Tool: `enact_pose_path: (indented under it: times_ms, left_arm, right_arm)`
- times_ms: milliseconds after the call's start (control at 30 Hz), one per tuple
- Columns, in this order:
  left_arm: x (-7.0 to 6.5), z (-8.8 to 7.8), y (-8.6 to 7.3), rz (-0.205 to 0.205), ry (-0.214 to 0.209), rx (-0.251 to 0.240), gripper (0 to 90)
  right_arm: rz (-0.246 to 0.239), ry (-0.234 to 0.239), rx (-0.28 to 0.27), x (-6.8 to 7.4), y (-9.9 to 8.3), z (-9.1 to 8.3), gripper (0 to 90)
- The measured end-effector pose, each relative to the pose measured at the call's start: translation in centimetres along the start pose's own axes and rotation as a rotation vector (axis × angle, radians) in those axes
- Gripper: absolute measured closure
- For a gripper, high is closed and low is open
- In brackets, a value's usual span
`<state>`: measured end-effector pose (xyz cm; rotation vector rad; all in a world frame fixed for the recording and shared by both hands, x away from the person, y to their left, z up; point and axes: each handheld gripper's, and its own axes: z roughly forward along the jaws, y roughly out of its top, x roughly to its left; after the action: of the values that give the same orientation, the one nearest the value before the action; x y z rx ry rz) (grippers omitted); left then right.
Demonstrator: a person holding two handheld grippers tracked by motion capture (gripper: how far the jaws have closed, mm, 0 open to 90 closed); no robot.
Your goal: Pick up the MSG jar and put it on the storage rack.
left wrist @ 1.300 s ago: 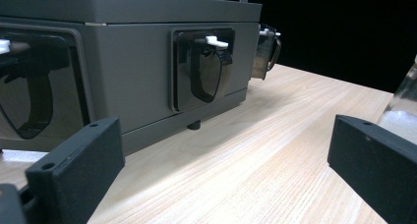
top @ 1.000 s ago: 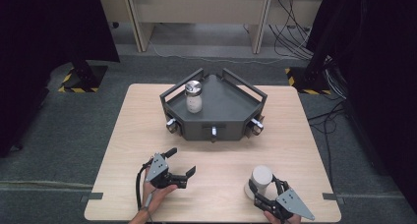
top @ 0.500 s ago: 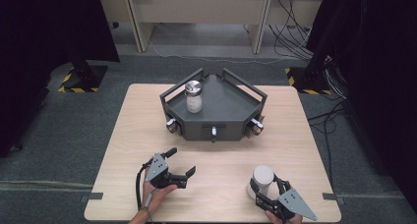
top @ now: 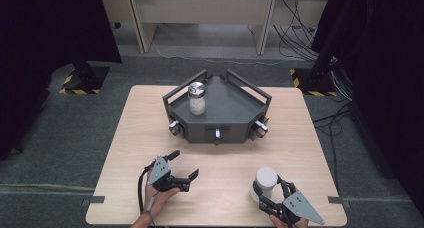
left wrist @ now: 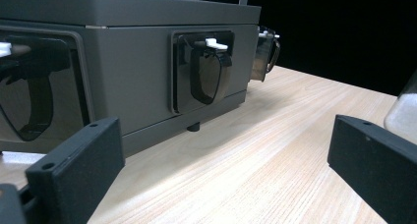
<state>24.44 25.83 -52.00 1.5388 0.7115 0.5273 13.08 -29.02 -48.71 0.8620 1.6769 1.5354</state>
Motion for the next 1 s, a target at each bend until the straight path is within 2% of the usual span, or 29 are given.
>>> enact_pose_path:
  times_ms: [300, 700, 1000]
  left_arm:
    - [0.0, 0.0, 0.0, -0.001, 0.001, -0.001, 0.1]
    - [0.0, -0.1, 0.0, 0.000, 0.002, -0.001, 0.1]
    - [0.0, 0.0, 0.0, -0.001, 0.003, 0.000, 0.1]
  right_arm:
    - [-0.014, 0.038, -0.010, -0.2, 2.1, 1.8, 34.4]
    - [-0.039, 0.098, 0.000, -0.3, 6.1, 5.5, 34.4]
    - [-0.027, 0.124, -0.008, -0.4, 8.6, 8.0, 34.3]
